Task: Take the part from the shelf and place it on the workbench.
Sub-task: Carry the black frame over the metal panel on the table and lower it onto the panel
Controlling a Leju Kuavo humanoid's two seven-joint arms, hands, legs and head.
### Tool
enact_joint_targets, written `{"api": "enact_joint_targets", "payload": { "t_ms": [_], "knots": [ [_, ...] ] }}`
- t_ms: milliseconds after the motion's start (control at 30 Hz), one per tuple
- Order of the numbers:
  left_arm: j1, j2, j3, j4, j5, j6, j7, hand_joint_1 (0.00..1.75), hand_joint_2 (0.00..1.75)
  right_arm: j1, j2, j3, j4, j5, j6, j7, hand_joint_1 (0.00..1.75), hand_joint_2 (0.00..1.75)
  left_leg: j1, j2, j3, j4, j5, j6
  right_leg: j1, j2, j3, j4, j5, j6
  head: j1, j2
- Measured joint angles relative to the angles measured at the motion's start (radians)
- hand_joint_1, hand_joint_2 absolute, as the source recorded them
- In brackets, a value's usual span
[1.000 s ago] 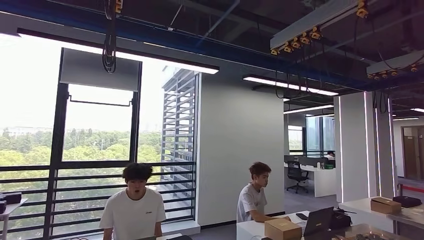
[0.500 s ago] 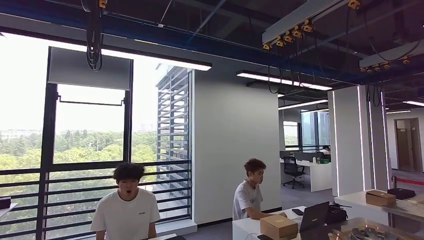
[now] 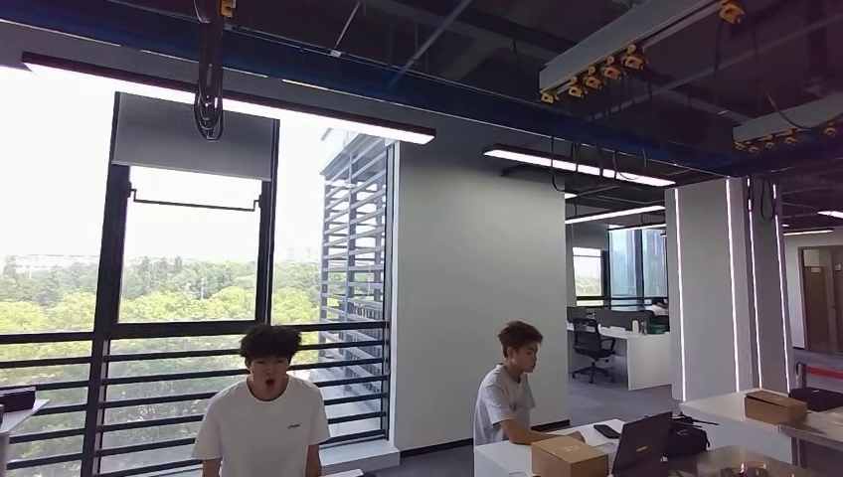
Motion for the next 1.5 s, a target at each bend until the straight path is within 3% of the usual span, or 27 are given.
{"api": "enact_joint_targets", "payload": {
  "t_ms": [33, 100, 133, 167, 200, 267, 333, 500, 533, 600, 633, 667, 700, 733, 800, 833, 900, 1000, 1067, 1133, 1167, 1200, 1267, 1333, 1367, 1433, 1500],
  "knots": [
    [0.0, 0.0, 0.0, 0.0, 0.0, 0.0, -0.001, 0.0, 1.75, -0.001, 0.0, 0.0, 0.0, 0.0, 0.0, 0.0, 1.75, 1.75, 0.003, 0.0, 0.006, -0.007, 0.002, 0.003, 0.0, 0.0, -0.02, 0.04, -0.02, 0.004, -0.002, 0.0],
    [0.0, -0.001, 0.0, 0.0, 0.0, 0.0, -0.001, 0.0, 1.75, 0.0, 0.0, 0.001, 0.0, 0.0, 0.0, 0.0, 1.75, 1.75, 0.004, 0.001, 0.009, -0.008, -0.001, 0.008, -0.002, 0.0, -0.091, 0.166, -0.067, 0.011, -0.006, 0.0],
    [0.0, -0.001, 0.0, 0.0, 0.0, 0.0, -0.001, 0.0, 1.75, 0.001, 0.0, 0.001, 0.001, 0.0, 0.0, 0.0, 1.75, 1.75, 0.004, 0.001, 0.011, -0.008, -0.004, 0.008, -0.003, 0.0, -0.126, 0.218, -0.076, 0.013, -0.007, 0.0],
    [0.0, -0.001, 0.0, 0.0, 0.0, 0.0, -0.001, 0.0, 1.75, 0.002, 0.0, 0.002, 0.002, 0.0, -0.001, 0.0, 1.75, 1.75, 0.004, 0.0, 0.015, -0.008, -0.007, 0.008, -0.004, 0.0, -0.147, 0.242, -0.068, 0.015, -0.008, 0.0],
    [0.0, -0.001, 0.0, 0.0, 0.001, 0.0, -0.001, 0.0, 1.75, 0.002, 0.0, 0.002, 0.002, 0.0, -0.002, 0.0, 1.75, 1.75, 0.004, 0.0, 0.02, -0.007, -0.012, 0.007, -0.005, 0.0, -0.15, 0.227, -0.04, 0.016, -0.009, 0.0],
    [0.0, -0.002, 0.0, 0.0, 0.001, 0.0, -0.001, 0.0, 1.75, 0.002, 0.0, 0.002, 0.003, 0.0, -0.002, 0.0, 1.75, 1.75, 0.005, -0.001, 0.034, -0.005, -0.024, 0.0, -0.006, -0.002, -0.111, 0.113, 0.043, 0.015, -0.01, 0.0],
    [-0.001, -0.002, 0.0, 0.0, 0.0, 0.0, -0.001, 0.0, 1.75, 0.001, 0.0, 0.003, 0.004, 0.0, -0.001, 0.0, 1.75, 1.75, 0.001, -0.001, 0.041, 0.0, -0.036, -0.011, -0.004, -0.002, -0.067, 0.012, 0.081, 0.009, -0.009, 0.0],
    [-0.002, 0.0, 0.0, 0.0, 0.0, 0.0, -0.001, 0.0, 1.75, 0.002, 0.0, 0.003, 0.005, 0.0, -0.001, 0.0, 1.75, 1.75, 0.001, 0.002, 0.041, 0.018, -0.063, -0.037, -0.006, 0.001, -0.048, -0.02, 0.068, -0.022, -0.005, 0.0],
    [-0.002, 0.0, 0.0, 0.0, 0.0, 0.0, 0.0, 0.0, 1.75, 0.001, 0.001, 0.003, 0.005, 0.0, -0.001, 0.0, 1.75, 1.75, 0.002, 0.002, 0.024, 0.058, -0.086, -0.042, -0.008, 0.0, -0.043, -0.022, 0.066, -0.027, -0.004, 0.0],
    [-0.002, 0.0, 0.0, 0.0, 0.001, 0.0, 0.001, 0.0, 1.75, 0.001, 0.001, 0.004, 0.005, 0.0, 0.0, 0.0, 1.75, 1.75, 0.006, 0.002, -0.041, 0.189, -0.144, -0.05, -0.007, -0.003, -0.037, -0.023, 0.06, -0.033, 0.0, 0.0],
    [-0.002, 0.0, 0.0, 0.0, 0.002, 0.0, 0.002, 0.0, 1.75, 0.001, 0.001, 0.004, 0.005, 0.0, 0.0, 0.0, 1.75, 1.75, 0.007, 0.002, -0.076, 0.251, -0.162, -0.052, -0.006, -0.003, -0.035, -0.023, 0.058, -0.035, 0.001, 0.0],
    [-0.002, 0.0, 0.0, 0.0, 0.002, 0.0, 0.002, 0.0, 1.75, 0.001, 0.001, 0.004, 0.005, 0.0, 0.0, 0.001, 1.75, 1.75, 0.008, 0.002, -0.099, 0.284, -0.162, -0.053, -0.006, -0.003, -0.032, -0.023, 0.055, -0.035, 0.002, 0.0],
    [-0.002, 0.0, 0.0, 0.0, 0.002, 0.0, 0.003, 0.0, 1.75, 0.001, 0.001, 0.004, 0.006, -0.002, 0.0, 0.001, 1.75, 1.75, 0.008, 0.002, -0.104, 0.278, -0.14, -0.051, -0.005, -0.002, -0.027, -0.022, 0.051, -0.034, 0.003, 0.0],
    [-0.002, 0.0, 0.0, 0.0, 0.003, 0.0, 0.003, 0.0, 1.75, 0.001, 0.001, 0.005, 0.006, -0.004, 0.0, 0.001, 1.75, 1.75, 0.008, 0.002, -0.09, 0.233, -0.1, -0.048, -0.004, 0.0, -0.02, -0.022, 0.047, -0.033, 0.003, 0.0],
    [-0.002, 0.0, 0.0, 0.0, 0.003, 0.0, 0.004, 0.0, 1.75, 0.0, 0.001, 0.005, 0.006, -0.007, 0.0, 0.002, 1.75, 1.75, 0.005, 0.002, -0.041, 0.102, -0.021, -0.035, -0.003, 0.001, -0.007, -0.022, 0.038, -0.028, 0.004, 0.0],
    [-0.002, 0.0, 0.0, 0.0, 0.003, 0.0, 0.004, 0.0, 1.75, -0.001, 0.001, 0.005, 0.006, -0.008, 0.0, 0.002, 1.75, 1.75, 0.002, 0.002, -0.022, 0.054, -0.004, -0.029, -0.002, 0.002, -0.005, -0.022, 0.035, -0.023, 0.003, 0.0],
    [-0.001, 0.001, 0.0, 0.0, 0.005, 0.001, 0.001, 0.0, 1.75, -0.002, 0.001, 0.006, 0.008, -0.01, 0.0, 0.003, 1.75, 1.75, -0.004, 0.001, -0.011, 0.023, -0.008, -0.02, -0.003, 0.003, -0.007, -0.023, 0.033, -0.012, 0.002, 0.0],
    [0.0, 0.0, 0.001, 0.0, 0.01, 0.001, -0.006, 0.0, 1.75, -0.005, 0.002, 0.005, 0.01, -0.018, 0.002, 0.005, 1.75, 1.75, 0.0, 0.0, 0.004, 0.002, -0.007, -0.007, -0.005, 0.001, -0.01, -0.013, 0.022, 0.006, 0.001, 0.0],
    [0.0, 0.0, 0.002, -0.001, 0.011, 0.001, -0.009, 0.0, 1.75, -0.008, 0.002, 0.006, 0.012, -0.027, 0.006, 0.005, 1.75, 1.75, 0.005, 0.001, 0.013, -0.007, -0.005, 0.001, -0.006, 0.0, -0.05, 0.069, -0.02, 0.013, -0.003, 0.0],
    [0.0, 0.0, 0.002, -0.001, 0.015, 0.003, -0.009, 0.0, 1.75, -0.01, 0.002, 0.007, 0.016, -0.039, 0.011, 0.005, 1.75, 1.75, 0.005, 0.001, 0.016, -0.007, -0.009, 0.006, -0.007, 0.0, -0.124, 0.202, -0.069, 0.017, -0.007, 0.0],
    [0.001, 0.0, 0.003, -0.001, 0.017, 0.006, -0.009, 0.0, 1.75, -0.01, 0.002, 0.007, 0.02, -0.044, 0.012, 0.005, 1.75, 1.75, 0.004, 0.001, 0.019, -0.006, -0.012, 0.007, -0.007, 0.0, -0.152, 0.245, -0.074, 0.018, -0.008, 0.0],
    [0.001, 0.0, 0.003, -0.001, 0.019, 0.008, -0.008, 0.0, 1.75, -0.011, 0.002, 0.008, 0.023, -0.05, 0.014, 0.005, 1.75, 1.75, 0.004, 0.0, 0.023, -0.006, -0.015, 0.007, -0.007, 0.0, -0.163, 0.252, -0.058, 0.019, -0.01, 0.0],
    [0.001, 0.0, 0.004, -0.001, 0.021, 0.013, -0.005, 0.0, 1.75, -0.012, 0.002, 0.011, 0.031, -0.06, 0.018, 0.005, 1.75, 1.75, 0.003, -0.001, 0.036, -0.005, -0.025, 0.003, -0.007, 0.0, -0.127, 0.152, 0.022, 0.015, -0.011, 0.0],
    [0.002, 0.0, 0.004, -0.001, 0.026, 0.018, 0.004, 0.0, 1.75, -0.016, 0.002, 0.015, 0.038, -0.071, 0.025, 0.006, 1.75, 1.75, 0.0, -0.002, 0.044, -0.002, -0.036, -0.005, -0.004, -0.001, -0.073, 0.029, 0.074, 0.006, -0.01, 0.0],
    [0.002, 0.0, 0.004, -0.001, 0.028, 0.02, 0.01, 0.0, 1.75, -0.018, 0.003, 0.017, 0.042, -0.076, 0.027, 0.006, 1.75, 1.75, -0.002, -0.002, 0.045, 0.0, -0.04, -0.01, -0.002, -0.001, -0.059, -0.005, 0.081, 0.002, -0.009, 0.0],
    [0.001, 0.001, 0.005, -0.001, 0.031, 0.021, 0.025, 0.0, 1.75, -0.021, 0.006, 0.019, 0.048, -0.083, 0.029, 0.007, 1.75, 1.75, -0.003, -0.001, 0.045, -0.001, -0.042, -0.02, 0.0, 0.001, -0.054, -0.019, 0.073, -0.006, -0.008, 0.0],
    [0.001, 0.001, 0.006, -0.001, 0.034, 0.022, 0.04, 0.0, 1.75, -0.026, 0.01, 0.02, 0.058, -0.09, 0.029, 0.007, 1.75, 1.75, -0.002, 0.0, 0.048, -0.003, -0.043, -0.02, 0.0, 0.002, -0.053, -0.019, 0.073, -0.01, -0.007, 0.0]
  ]
}}
